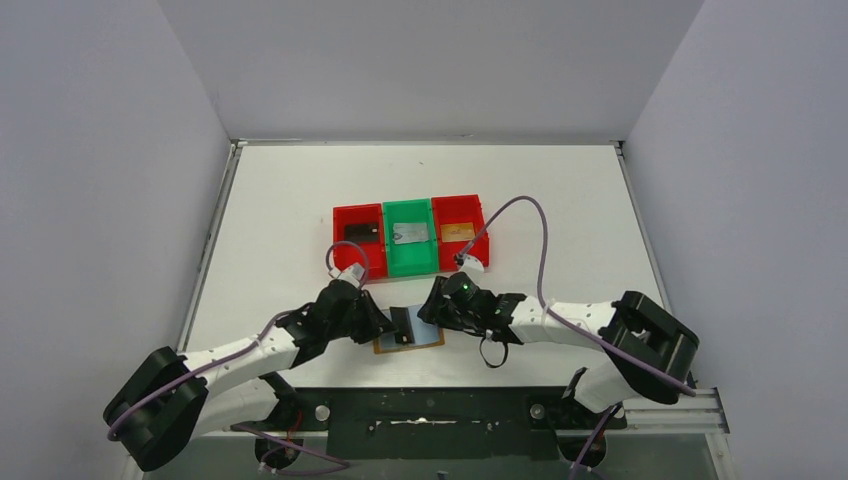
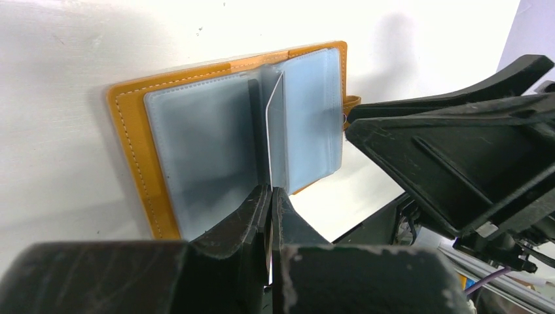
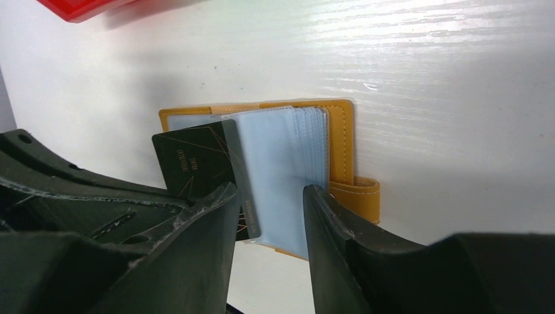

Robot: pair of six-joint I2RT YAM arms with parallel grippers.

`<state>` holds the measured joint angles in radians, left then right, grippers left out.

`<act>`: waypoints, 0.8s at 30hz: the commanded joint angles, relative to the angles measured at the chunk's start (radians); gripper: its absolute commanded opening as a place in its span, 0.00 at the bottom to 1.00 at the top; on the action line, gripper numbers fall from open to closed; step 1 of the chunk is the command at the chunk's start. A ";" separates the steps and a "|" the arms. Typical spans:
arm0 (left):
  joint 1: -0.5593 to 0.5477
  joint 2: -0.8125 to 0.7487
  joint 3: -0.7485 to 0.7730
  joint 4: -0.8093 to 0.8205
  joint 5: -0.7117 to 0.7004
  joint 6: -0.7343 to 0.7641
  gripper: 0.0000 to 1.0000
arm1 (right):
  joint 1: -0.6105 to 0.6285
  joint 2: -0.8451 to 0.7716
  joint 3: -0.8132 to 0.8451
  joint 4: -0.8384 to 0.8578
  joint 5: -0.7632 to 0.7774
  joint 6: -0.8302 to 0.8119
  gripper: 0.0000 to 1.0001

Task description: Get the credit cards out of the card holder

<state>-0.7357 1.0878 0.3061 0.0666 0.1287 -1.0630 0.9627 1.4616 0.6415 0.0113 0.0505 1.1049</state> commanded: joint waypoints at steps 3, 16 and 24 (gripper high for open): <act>0.009 -0.026 0.089 -0.098 -0.040 0.070 0.00 | 0.005 -0.085 -0.027 0.120 0.002 -0.049 0.49; 0.014 -0.031 0.163 -0.280 -0.077 0.124 0.00 | 0.008 -0.036 -0.015 0.261 -0.134 -0.095 0.50; 0.023 -0.136 0.173 -0.324 -0.101 0.116 0.00 | 0.013 0.108 0.065 0.184 -0.174 -0.073 0.47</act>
<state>-0.7250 1.0145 0.4313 -0.2256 0.0528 -0.9634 0.9703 1.5188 0.6456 0.1993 -0.0975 1.0306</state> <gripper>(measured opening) 0.013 0.469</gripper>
